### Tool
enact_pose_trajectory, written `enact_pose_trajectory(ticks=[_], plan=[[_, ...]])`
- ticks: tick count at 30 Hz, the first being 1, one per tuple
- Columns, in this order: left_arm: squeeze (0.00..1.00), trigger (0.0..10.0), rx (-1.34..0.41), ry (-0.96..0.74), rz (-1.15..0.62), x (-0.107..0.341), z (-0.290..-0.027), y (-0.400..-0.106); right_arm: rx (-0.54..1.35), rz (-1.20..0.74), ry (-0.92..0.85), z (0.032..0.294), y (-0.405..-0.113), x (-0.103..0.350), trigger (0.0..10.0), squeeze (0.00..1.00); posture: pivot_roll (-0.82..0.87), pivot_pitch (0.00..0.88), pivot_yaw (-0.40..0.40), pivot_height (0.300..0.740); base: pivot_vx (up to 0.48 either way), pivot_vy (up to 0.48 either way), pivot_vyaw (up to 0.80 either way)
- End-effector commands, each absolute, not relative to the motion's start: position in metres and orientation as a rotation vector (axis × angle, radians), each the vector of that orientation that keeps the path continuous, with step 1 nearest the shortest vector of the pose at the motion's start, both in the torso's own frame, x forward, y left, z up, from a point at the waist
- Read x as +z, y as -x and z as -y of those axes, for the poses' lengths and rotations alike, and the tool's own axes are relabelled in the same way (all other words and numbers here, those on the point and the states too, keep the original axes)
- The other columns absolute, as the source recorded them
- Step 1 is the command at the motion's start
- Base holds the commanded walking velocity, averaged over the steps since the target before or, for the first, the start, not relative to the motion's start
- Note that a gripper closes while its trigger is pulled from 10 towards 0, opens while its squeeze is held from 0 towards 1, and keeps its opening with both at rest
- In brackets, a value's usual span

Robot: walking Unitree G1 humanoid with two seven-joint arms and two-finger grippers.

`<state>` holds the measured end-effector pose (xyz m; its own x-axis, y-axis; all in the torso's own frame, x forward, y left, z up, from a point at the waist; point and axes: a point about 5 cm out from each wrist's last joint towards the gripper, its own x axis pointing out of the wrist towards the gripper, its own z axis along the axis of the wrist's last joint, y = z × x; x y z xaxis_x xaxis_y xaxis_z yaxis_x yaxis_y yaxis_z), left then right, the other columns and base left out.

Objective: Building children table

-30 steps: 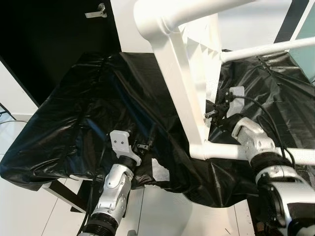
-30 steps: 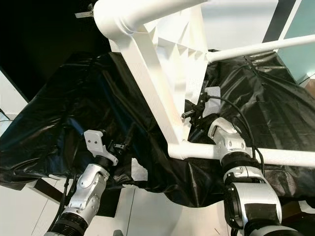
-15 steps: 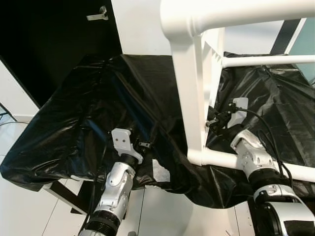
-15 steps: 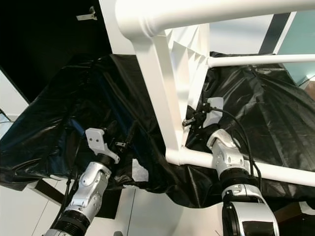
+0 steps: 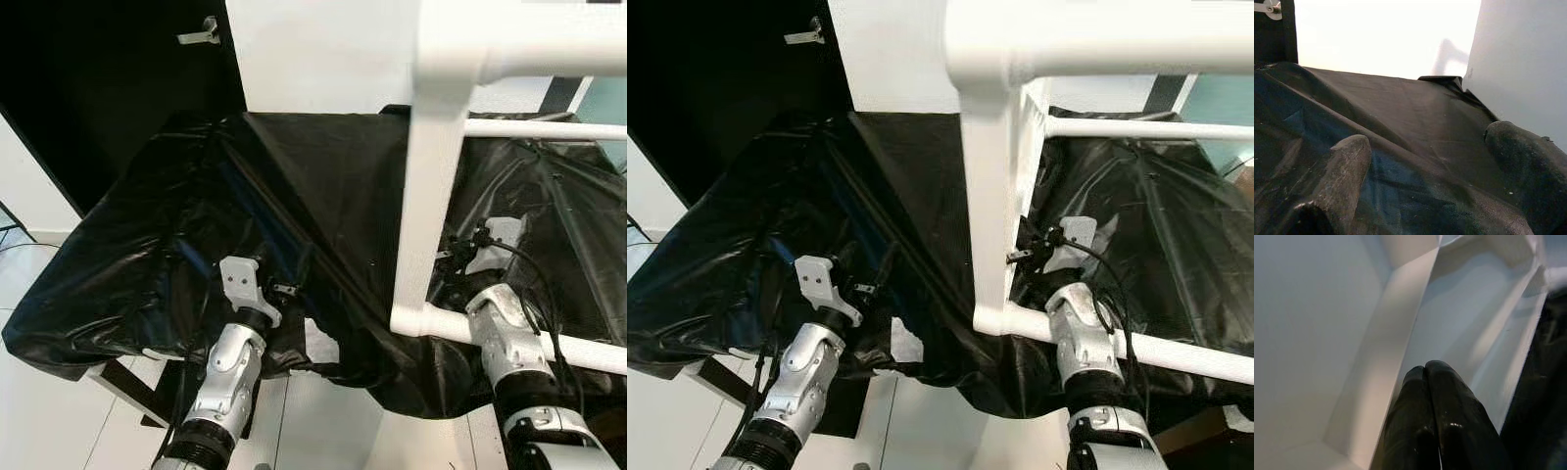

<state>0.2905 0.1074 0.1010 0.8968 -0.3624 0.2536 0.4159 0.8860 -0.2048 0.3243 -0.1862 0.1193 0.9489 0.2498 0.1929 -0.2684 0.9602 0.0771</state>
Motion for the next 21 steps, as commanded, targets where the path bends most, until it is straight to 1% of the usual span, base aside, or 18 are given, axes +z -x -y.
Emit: enact_pose_trajectory(ticks=[1, 4, 7, 14, 21], plan=[[0.0, 10.0, -0.646, 0.217, 0.252, 0.104, -0.098, -0.286, 0.184, 0.097, -0.106, 0.192, -0.317, 0.097, 10.0, 0.0, -0.08, 0.0, 0.058, 0.74, 0.0, 0.0, 0.0], [0.0, 10.0, -0.647, 0.217, 0.254, 0.104, -0.096, -0.287, 0.035, 0.14, -0.059, 0.203, -0.312, 0.097, 10.0, 0.0, -0.08, 0.0, 0.057, 0.74, 0.0, 0.0, 0.0], [0.0, 10.0, -0.647, 0.217, 0.254, 0.104, -0.096, -0.287, 0.024, 0.147, -0.052, 0.203, -0.311, 0.098, 10.0, 0.0, -0.08, 0.0, 0.057, 0.74, 0.0, 0.0, 0.0], [0.0, 10.0, -0.657, 0.216, 0.248, 0.102, -0.093, -0.286, 0.033, 0.217, -0.025, 0.198, -0.32, 0.12, 10.0, 0.0, -0.09, 0.0, 0.053, 0.74, 0.0, 0.0, 0.0], [0.0, 10.0, -0.652, 0.217, 0.25, 0.102, -0.094, -0.286, -0.02, 0.203, -0.012, 0.201, -0.321, 0.119, 10.0, 0.0, -0.08, 0.0, 0.049, 0.74, 0.0, 0.0, 0.0]])
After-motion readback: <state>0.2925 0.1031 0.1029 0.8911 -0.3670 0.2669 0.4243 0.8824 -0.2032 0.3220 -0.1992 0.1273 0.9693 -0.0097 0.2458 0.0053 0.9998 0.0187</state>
